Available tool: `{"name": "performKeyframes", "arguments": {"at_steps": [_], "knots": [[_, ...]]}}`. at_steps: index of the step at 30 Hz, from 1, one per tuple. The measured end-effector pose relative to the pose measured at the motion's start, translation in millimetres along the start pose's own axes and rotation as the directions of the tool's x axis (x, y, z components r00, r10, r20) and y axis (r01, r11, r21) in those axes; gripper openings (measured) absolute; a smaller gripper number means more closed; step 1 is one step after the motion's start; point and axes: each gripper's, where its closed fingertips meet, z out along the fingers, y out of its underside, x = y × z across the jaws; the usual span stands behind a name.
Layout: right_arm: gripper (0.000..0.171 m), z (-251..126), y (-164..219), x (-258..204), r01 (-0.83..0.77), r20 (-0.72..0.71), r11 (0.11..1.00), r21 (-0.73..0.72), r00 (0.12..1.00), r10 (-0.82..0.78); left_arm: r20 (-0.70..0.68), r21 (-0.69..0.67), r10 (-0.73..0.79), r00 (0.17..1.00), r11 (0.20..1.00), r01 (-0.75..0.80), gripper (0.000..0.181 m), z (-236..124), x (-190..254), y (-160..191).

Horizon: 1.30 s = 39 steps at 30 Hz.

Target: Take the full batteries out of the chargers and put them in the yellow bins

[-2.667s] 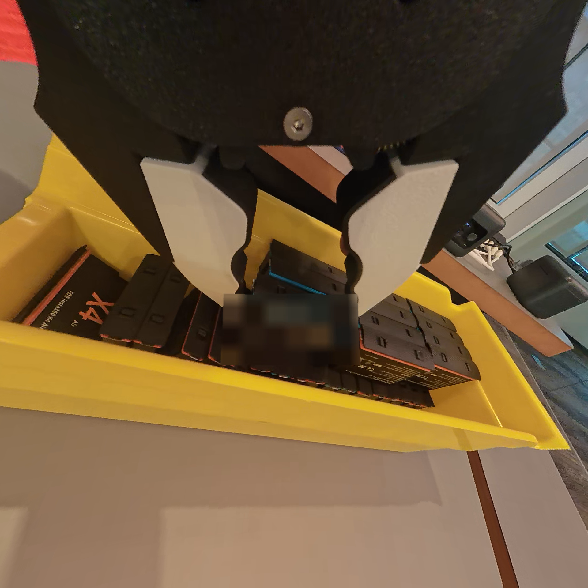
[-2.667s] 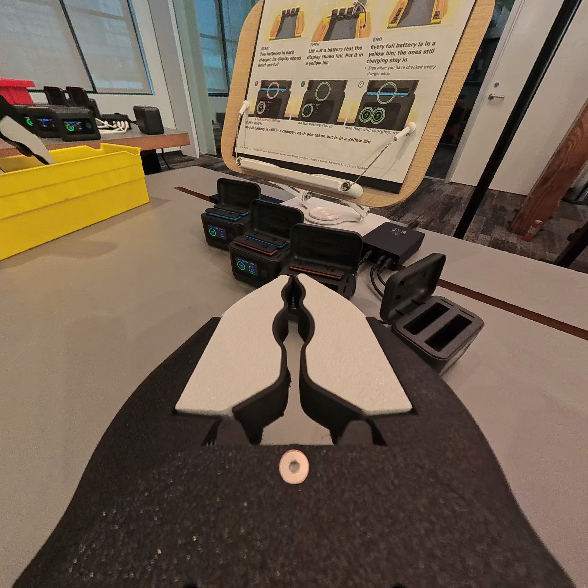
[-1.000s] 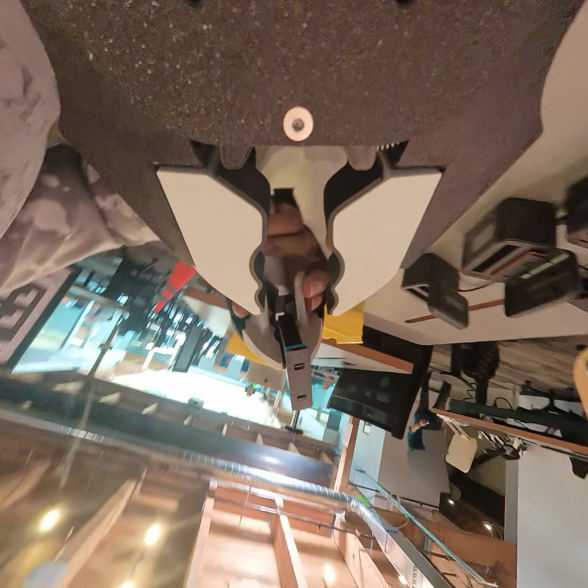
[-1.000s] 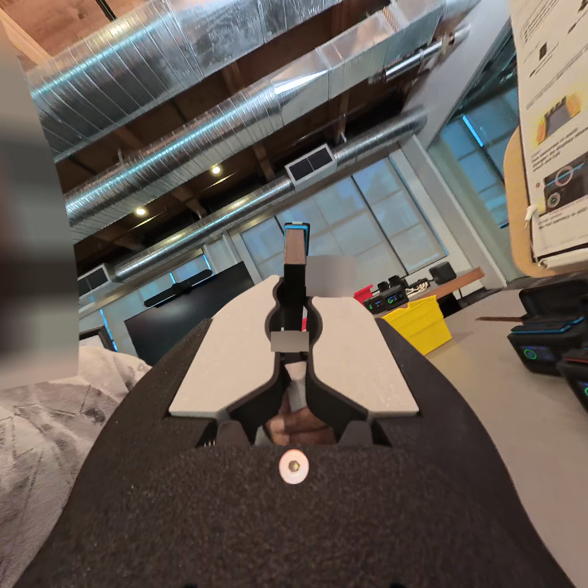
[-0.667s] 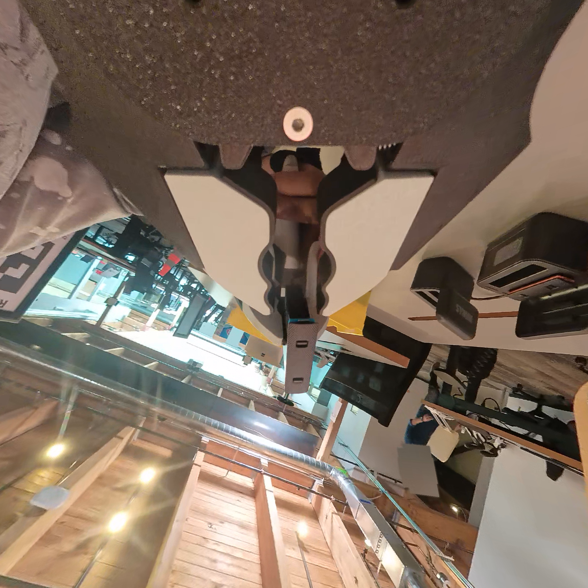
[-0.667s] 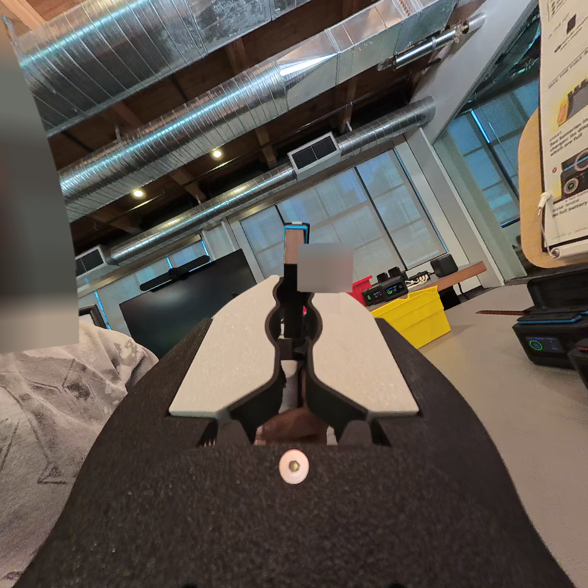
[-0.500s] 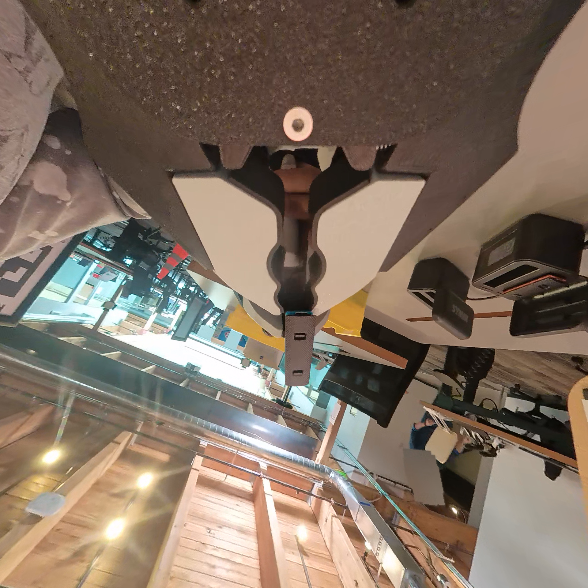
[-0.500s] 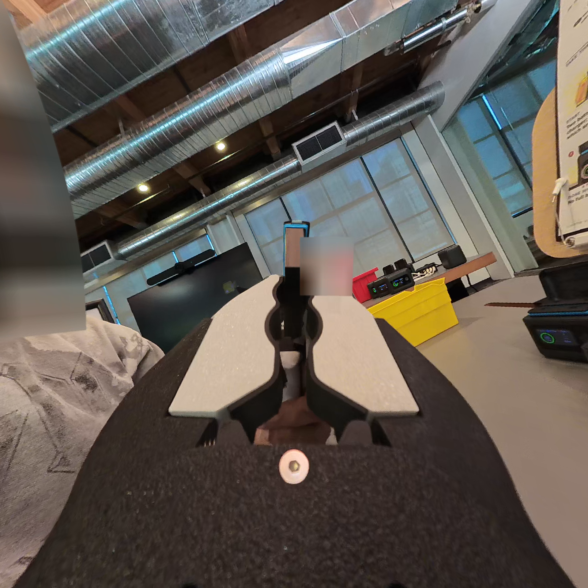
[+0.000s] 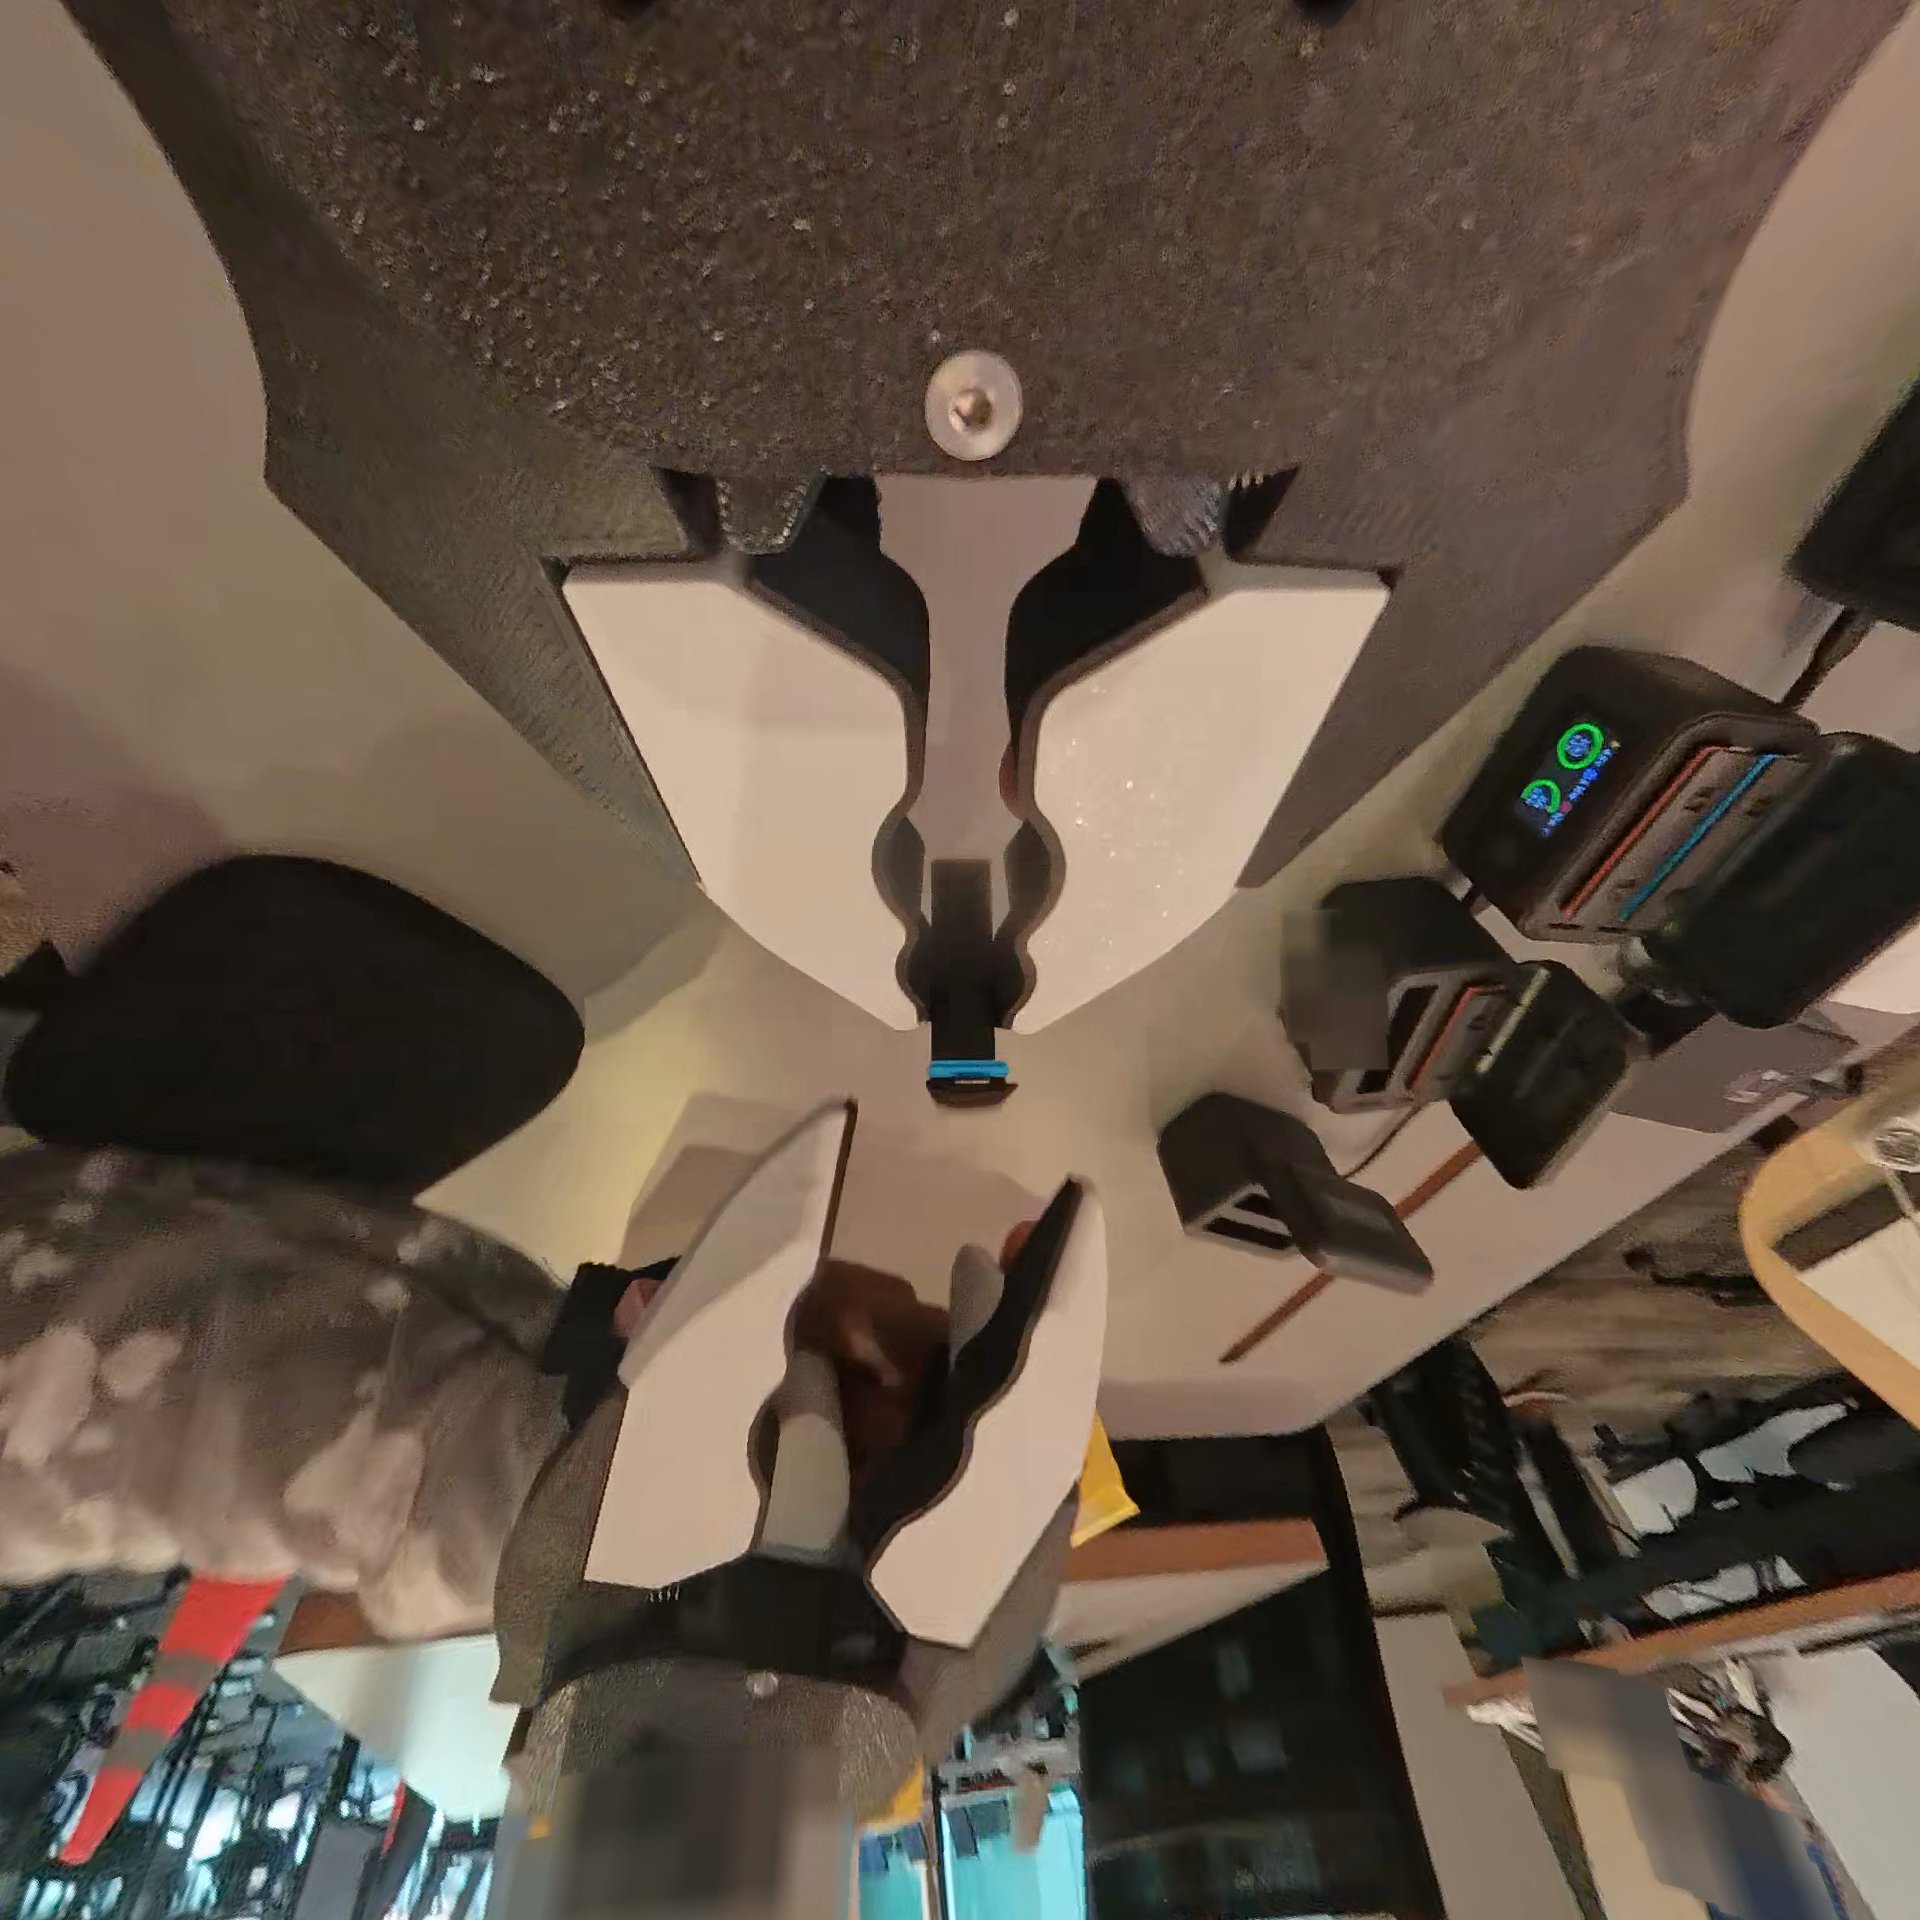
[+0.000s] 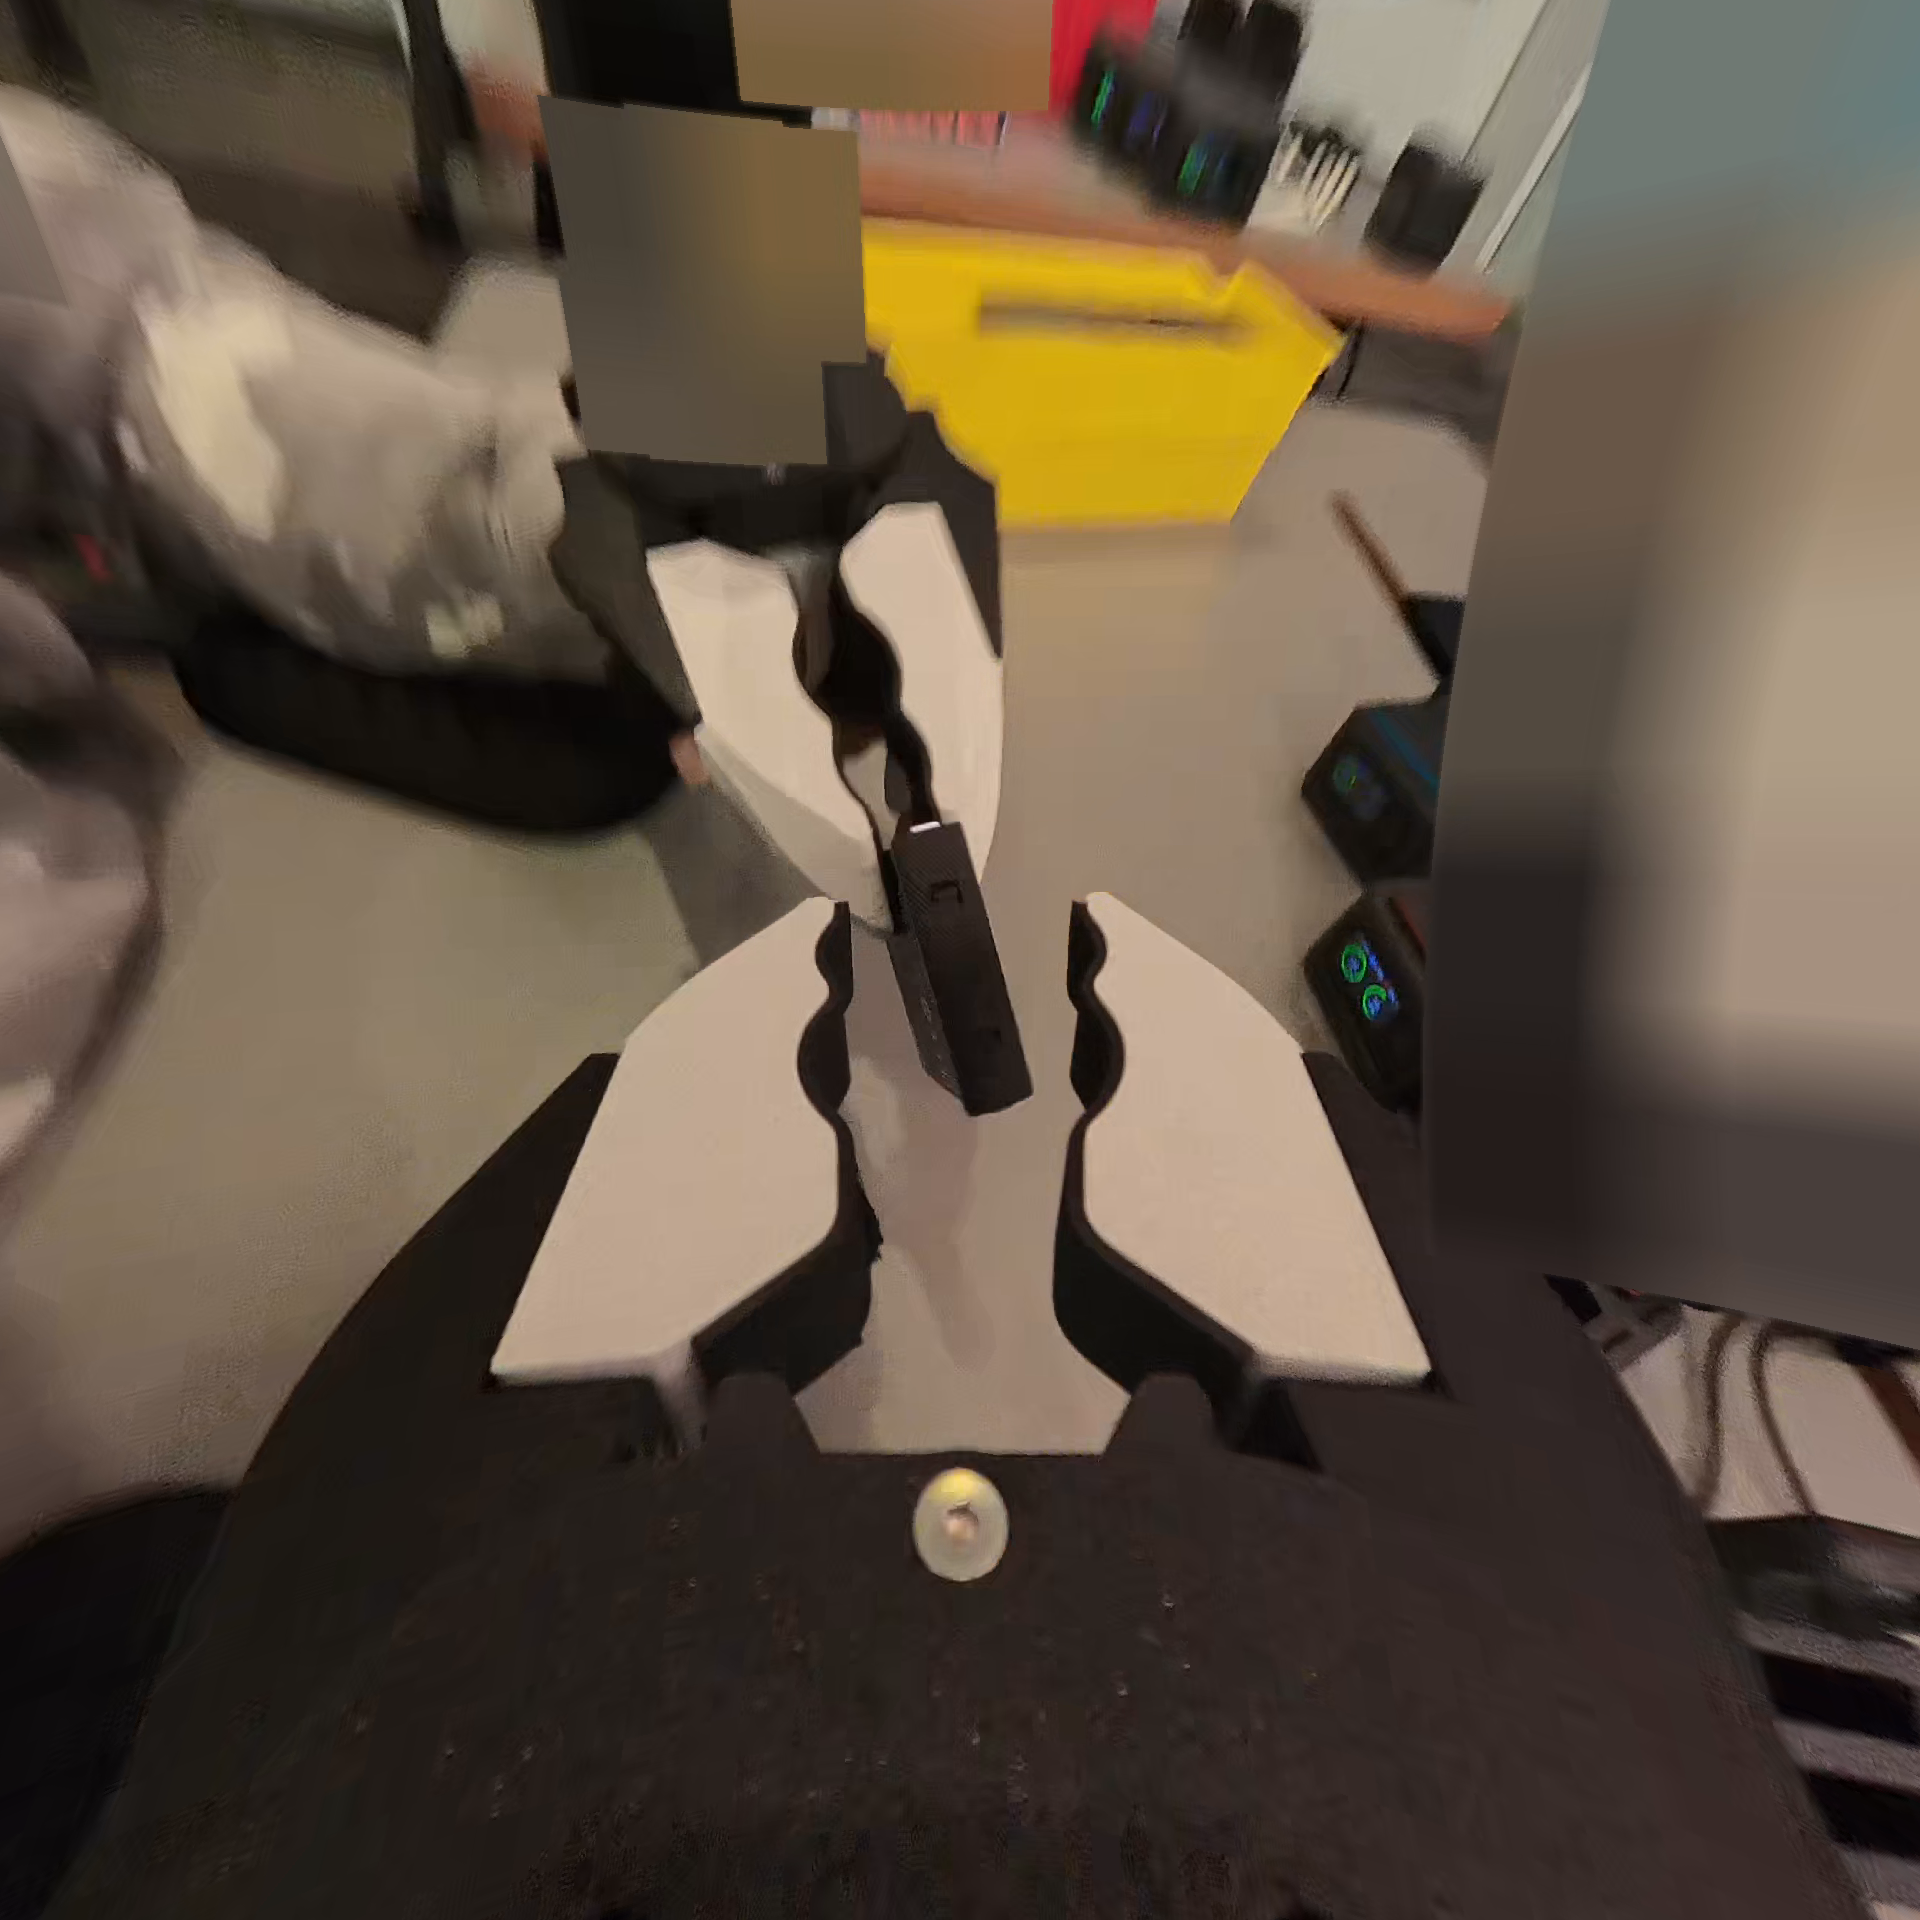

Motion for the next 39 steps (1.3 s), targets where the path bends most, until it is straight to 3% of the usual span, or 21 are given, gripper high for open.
{"name": "performKeyframes", "arguments": {"at_steps": [3,7,13,16,19,23,27,34,39], "knots": [[0.035,11,19,-7,0.132,0.033,0.971,-0.2,0.991,-0.128,-0.008,-0.06,0.052,0.999,0.997,-0.053,0.011,4,4,11],[0.028,17,42,-9,0.16,0.095,0.927,-0.34,0.986,-0.136,-0.018,-0.058,0.059,0.998,0.997,-0.06,0.011,3,6,11],[0.016,26,44,-9,0.177,0.089,0.934,-0.31,0.984,-0.157,-0.012,-0.06,0.074,0.997,0.995,-0.075,0.011,3,4,13],[0.015,21,42,1,0.214,0.072,0.914,-0.345,0.977,-0.201,0.077,-0.006,0.087,0.993,0.996,-0.087,0.013,4,-8,7],[0.015,7,39,35,0.266,0.05,0.854,-0.448,0.961,-0.273,0.167,0.022,0.062,0.984,0.998,-0.067,0.022,-2,-27,5],[0.015,-7,43,104,0.317,0.048,0.711,-0.628,0.927,-0.371,0.299,0.038,-0.014,0.954,0.999,0.003,0.012,-13,-60,14],[0.015,0,58,149,0.377,0.15,0.578,-0.724,0.904,-0.401,0.41,0.01,-0.028,0.912,1.0,0.027,0.008,-23,-87,28],[0.014,10,92,169,0.419,0.311,0.43,-0.8,0.901,-0.301,0.449,-0.01,-0.02,0.893,1.0,0.027,0.004,-26,-97,36],[0.015,12,102,169,0.437,0.363,0.387,-0.812,0.897,-0.252,0.451,-0.035,0.004,0.893,0.999,0.013,0.002,-24,-98,39]]}}
